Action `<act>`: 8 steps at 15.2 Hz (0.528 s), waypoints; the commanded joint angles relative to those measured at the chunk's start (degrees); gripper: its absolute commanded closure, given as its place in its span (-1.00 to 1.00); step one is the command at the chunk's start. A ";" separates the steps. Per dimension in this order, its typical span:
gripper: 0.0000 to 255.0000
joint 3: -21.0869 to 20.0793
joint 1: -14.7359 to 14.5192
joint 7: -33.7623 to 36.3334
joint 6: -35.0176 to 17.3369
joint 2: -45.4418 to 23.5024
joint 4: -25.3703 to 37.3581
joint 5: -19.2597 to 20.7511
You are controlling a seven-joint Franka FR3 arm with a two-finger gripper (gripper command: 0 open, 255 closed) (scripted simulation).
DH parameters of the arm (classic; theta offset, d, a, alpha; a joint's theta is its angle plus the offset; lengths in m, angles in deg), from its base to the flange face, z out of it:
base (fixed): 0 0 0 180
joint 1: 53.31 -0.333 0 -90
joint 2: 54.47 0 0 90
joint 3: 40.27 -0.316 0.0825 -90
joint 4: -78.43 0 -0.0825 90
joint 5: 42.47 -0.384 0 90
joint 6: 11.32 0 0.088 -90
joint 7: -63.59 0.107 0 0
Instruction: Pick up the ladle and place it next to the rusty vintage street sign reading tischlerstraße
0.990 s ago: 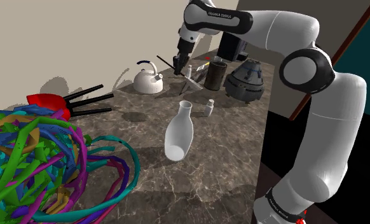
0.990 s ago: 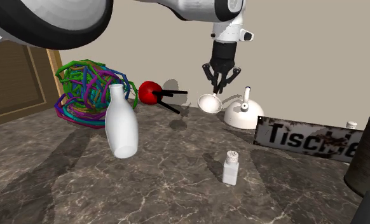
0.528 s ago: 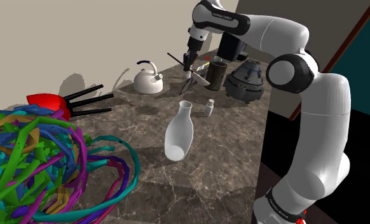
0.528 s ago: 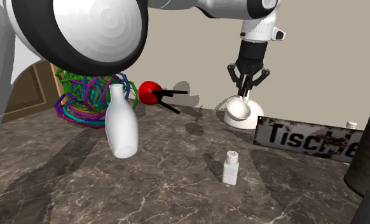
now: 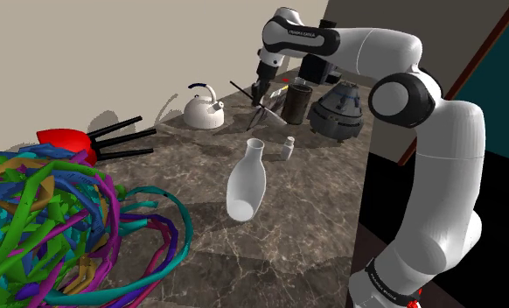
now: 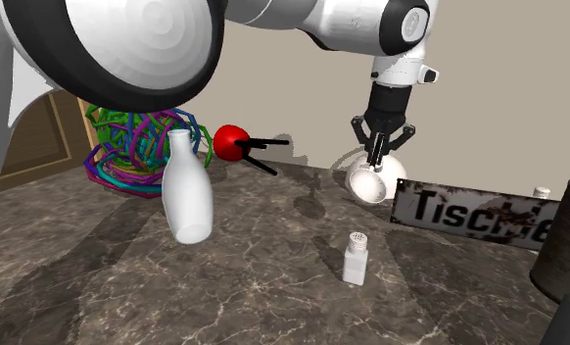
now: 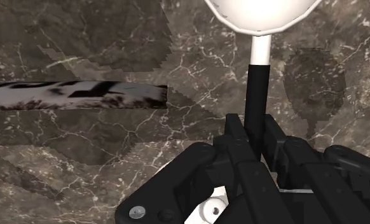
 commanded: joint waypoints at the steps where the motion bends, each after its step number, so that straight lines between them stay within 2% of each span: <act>1: 1.00 0.00 0.02 -0.16 -1.71 0.23 -1.93 -0.05; 8: 1.00 0.03 0.11 -0.74 -7.11 0.32 -7.45 -0.20</act>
